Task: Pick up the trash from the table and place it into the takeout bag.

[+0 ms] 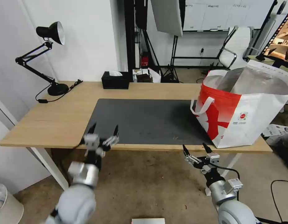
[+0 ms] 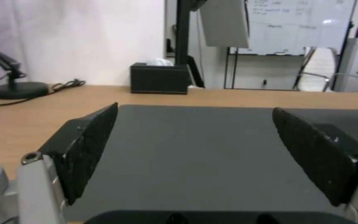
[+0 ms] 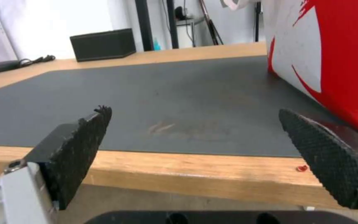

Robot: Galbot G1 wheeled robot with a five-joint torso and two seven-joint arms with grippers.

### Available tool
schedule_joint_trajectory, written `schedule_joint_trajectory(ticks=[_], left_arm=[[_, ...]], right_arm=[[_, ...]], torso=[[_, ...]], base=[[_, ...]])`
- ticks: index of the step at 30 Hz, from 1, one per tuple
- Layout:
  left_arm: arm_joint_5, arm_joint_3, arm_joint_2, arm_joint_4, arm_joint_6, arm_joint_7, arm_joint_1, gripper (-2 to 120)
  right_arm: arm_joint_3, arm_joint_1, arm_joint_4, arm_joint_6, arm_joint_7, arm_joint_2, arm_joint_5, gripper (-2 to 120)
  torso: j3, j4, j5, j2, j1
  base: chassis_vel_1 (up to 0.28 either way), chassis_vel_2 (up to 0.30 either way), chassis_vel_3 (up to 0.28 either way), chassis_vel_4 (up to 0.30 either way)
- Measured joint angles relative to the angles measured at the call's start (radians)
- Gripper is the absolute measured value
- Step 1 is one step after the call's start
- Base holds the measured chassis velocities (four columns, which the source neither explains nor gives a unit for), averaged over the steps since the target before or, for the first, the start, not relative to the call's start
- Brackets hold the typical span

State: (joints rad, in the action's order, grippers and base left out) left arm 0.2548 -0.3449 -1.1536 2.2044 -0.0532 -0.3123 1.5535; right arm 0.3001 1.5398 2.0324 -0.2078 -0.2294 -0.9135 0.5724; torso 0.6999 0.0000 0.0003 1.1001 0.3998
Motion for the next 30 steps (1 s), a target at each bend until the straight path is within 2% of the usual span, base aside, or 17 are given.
schedule_joint_trajectory(ticks=[8,30], left_arm=[[-0.133,-0.035,-0.074,0.021,-0.012,-0.015,0.094,100],[-0.134,-0.039,-0.079,0.029,0.000,-0.033,0.102,100]], right_arm=[[0.000,0.000,0.000,0.000,0.000,0.000,0.000,100],[0.000,0.000,0.000,0.000,0.000,0.000,0.000,100]], torso=[[0.000,0.0000,-0.0002,0.000,0.000],[0.000,0.0000,-0.0003,0.000,0.000]], base=[[0.000,0.000,0.000,0.000],[0.000,0.000,0.000,0.000]])
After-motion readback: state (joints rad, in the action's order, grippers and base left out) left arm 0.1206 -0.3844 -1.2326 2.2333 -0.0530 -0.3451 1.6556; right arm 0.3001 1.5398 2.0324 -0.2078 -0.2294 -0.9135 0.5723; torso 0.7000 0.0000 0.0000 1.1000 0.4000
